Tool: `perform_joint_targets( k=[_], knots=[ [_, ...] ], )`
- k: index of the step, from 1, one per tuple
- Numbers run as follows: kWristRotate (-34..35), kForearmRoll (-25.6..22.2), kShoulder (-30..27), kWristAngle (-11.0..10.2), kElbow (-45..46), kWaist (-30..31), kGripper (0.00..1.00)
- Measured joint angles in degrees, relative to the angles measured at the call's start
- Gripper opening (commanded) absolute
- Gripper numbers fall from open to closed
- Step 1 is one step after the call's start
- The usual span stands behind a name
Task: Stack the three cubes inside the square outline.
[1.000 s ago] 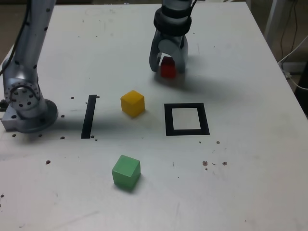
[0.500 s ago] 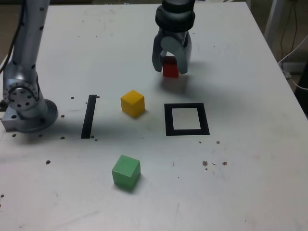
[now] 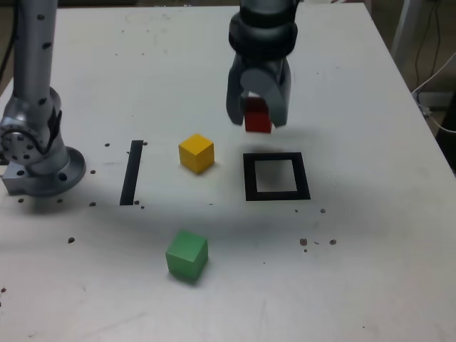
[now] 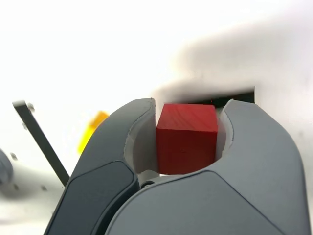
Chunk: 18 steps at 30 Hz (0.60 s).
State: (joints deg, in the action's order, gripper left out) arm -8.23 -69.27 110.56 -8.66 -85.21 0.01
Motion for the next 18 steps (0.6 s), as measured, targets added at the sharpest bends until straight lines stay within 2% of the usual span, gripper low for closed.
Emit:
perform_joint_targets(
  k=[3,10,18],
  knots=[
    [5.68,-0.71,0.28,0.89,-0.92,2.66,0.12],
    [19.72,-1.14,4.61,5.69,-3.90,4.94,0.12],
    [21.47,-0.03,8.00,6.22,-5.51,5.26,0.12]
  ],
)
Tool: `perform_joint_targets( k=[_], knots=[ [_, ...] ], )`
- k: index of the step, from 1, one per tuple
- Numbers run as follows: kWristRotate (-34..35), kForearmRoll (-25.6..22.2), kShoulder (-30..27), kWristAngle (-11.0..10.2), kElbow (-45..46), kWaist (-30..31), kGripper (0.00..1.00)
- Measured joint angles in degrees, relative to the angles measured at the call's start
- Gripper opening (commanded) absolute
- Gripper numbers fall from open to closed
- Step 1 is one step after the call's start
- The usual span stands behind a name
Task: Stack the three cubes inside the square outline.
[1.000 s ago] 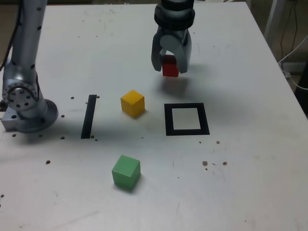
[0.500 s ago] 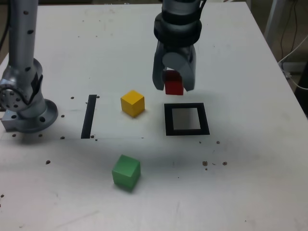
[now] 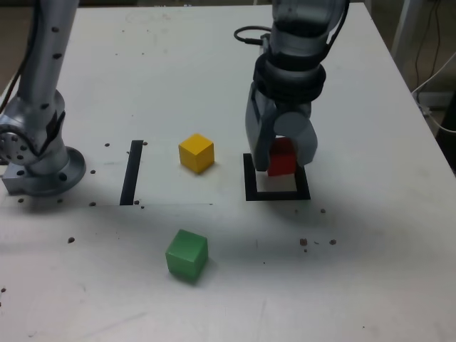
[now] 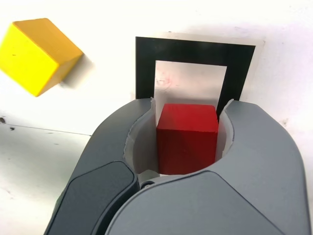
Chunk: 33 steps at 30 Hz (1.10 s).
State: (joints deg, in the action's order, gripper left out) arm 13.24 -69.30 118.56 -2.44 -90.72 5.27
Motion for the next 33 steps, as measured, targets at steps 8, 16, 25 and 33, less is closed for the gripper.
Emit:
perform_joint_targets(
  k=[8,16,25,33],
  knots=[
    [-0.52,0.55,0.73,0.03,-0.02,-0.62,0.14],
    [-3.49,0.85,1.15,-0.68,1.43,-1.95,0.15],
    [-5.57,3.56,1.36,-0.26,3.62,-2.24,0.15],
    [-6.16,4.39,1.70,0.15,4.54,-2.28,0.52]
  ],
)
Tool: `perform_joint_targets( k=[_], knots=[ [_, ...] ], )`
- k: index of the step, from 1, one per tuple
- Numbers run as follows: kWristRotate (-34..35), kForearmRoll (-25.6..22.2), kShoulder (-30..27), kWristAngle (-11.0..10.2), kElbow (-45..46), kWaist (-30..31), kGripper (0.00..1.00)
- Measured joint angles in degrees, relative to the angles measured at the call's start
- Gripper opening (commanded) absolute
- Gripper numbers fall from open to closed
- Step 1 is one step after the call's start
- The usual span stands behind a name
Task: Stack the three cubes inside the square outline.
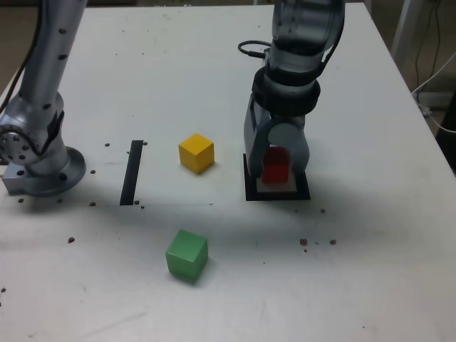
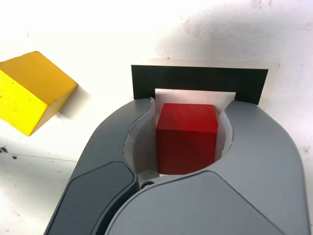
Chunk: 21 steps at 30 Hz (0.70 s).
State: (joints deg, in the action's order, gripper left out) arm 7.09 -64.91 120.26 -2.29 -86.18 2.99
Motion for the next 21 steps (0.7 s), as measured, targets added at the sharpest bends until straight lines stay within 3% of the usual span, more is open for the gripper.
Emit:
perform_joint_targets(
  k=[4,7,21],
  knots=[
    [-0.37,-0.03,0.00,0.45,0.18,-0.01,0.85],
    [-0.62,-0.53,0.01,0.64,0.17,-0.01,0.98],
    [-1.60,-5.27,-5.24,-1.46,-2.45,1.39,1.00]
  ],
)
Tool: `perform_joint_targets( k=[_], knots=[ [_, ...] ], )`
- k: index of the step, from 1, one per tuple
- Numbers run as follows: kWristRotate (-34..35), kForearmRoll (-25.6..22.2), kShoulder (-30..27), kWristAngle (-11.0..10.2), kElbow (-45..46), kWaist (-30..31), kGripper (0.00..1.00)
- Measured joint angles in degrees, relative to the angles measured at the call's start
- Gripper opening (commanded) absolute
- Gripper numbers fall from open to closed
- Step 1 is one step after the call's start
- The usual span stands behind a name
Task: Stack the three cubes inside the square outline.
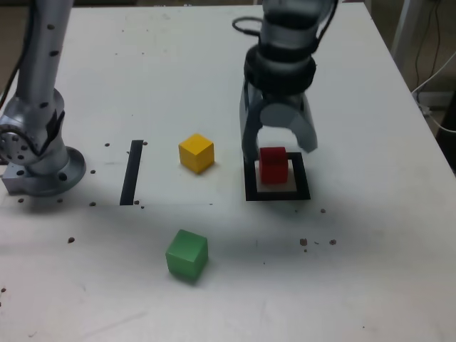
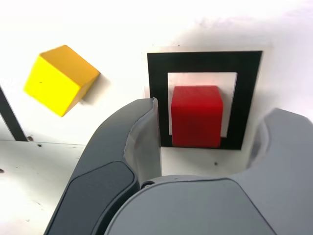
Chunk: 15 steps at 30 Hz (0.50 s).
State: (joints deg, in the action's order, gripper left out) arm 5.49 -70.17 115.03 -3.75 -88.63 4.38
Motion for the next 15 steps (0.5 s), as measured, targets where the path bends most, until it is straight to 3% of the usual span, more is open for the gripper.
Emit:
perform_joint_targets(
  k=[10,15],
  knots=[
    [-15.16,-0.22,-10.80,-2.72,8.38,-2.24,1.00],
    [-25.08,-0.15,-15.72,-6.93,15.09,-3.08,1.00]
  ],
)
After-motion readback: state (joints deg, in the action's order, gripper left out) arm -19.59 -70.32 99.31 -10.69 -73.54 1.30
